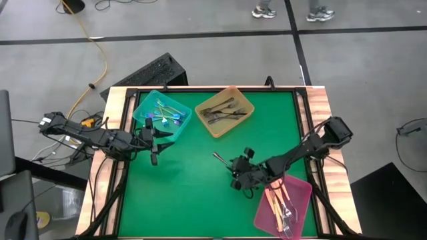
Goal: Sort silverware by color (type)
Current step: Put the black fork into the yellow bin
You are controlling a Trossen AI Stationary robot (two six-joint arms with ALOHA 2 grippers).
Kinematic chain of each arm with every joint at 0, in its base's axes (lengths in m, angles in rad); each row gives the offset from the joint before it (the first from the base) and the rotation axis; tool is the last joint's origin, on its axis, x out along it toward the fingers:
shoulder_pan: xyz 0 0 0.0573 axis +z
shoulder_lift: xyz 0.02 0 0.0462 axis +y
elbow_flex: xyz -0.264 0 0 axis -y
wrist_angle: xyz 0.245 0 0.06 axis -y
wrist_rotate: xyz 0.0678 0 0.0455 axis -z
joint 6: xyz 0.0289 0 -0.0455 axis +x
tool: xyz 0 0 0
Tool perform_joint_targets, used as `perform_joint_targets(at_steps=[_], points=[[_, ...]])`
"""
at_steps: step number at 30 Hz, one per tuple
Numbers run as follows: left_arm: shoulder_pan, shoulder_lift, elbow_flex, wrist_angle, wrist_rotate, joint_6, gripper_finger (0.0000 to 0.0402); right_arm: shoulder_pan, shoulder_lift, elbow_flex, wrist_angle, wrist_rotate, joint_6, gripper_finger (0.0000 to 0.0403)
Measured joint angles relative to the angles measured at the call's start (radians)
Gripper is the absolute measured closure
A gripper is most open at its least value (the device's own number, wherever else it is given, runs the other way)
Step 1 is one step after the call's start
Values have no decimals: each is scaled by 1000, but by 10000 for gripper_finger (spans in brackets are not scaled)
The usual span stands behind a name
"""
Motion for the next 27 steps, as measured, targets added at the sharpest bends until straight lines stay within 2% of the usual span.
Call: perform_joint_targets(at_steps=[7, 12, 27], points=[[0, 5, 0, -2, 1, 0, 246, 1, 110, 1, 113, -12, 2, 234], [0, 5, 0, -1, 1, 7, 246, 1, 159, 1, 121, -13, 35, 234], [0, 5, 0, -2, 0, 13, 246, 0, 177, 2, 89, -16, 136, 236]])
